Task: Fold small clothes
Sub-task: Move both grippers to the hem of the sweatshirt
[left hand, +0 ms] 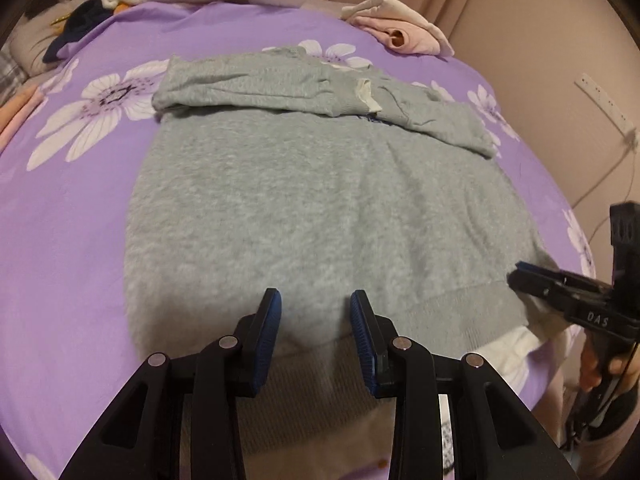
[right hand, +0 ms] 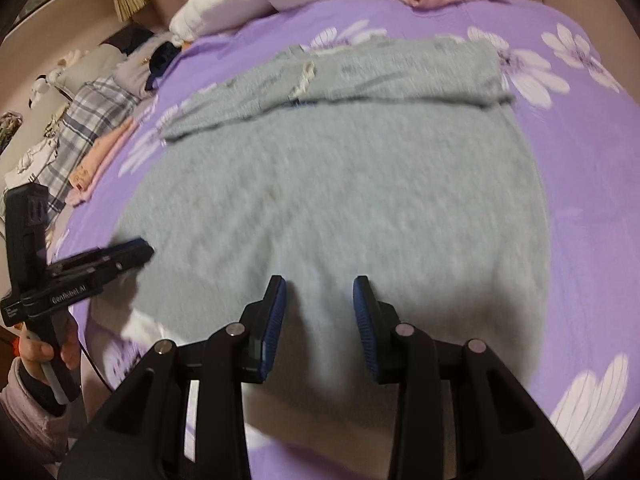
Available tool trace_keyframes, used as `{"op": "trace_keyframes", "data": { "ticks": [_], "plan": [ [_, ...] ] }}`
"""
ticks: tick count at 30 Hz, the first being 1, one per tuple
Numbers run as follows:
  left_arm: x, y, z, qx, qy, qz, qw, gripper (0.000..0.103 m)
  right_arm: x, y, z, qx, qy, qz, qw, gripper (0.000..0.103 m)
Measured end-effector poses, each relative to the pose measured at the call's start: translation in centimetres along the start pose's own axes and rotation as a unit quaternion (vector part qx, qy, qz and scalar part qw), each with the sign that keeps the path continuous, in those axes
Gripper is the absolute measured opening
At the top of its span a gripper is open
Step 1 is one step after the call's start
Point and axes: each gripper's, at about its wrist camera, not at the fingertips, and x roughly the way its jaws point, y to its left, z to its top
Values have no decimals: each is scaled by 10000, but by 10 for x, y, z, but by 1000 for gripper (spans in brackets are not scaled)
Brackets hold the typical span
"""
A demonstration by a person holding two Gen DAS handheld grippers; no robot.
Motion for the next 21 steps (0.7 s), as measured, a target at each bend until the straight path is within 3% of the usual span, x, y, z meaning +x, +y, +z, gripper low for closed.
{"op": "trace_keyframes", "data": {
  "ticks": [4, 12, 16, 21],
  "plan": [
    [-3, 5, -3, -308, 26, -3, 9995, 34, -11, -6, -13, 129, -105, 188, 9997, 36],
    [-10, -11, -13, -90, -42, 519, 9986, 36, -22, -12, -25, 331, -109, 364, 9987, 37],
    [-11, -16, -16, 45, -68, 774, 9970, 45, -32, -21, -23, 701, -212, 599, 9955, 45],
    [-16, -20, -19, 91, -104, 951, 9954, 46, -40, -25, -22, 830, -332, 472, 9949, 52]
  ]
}}
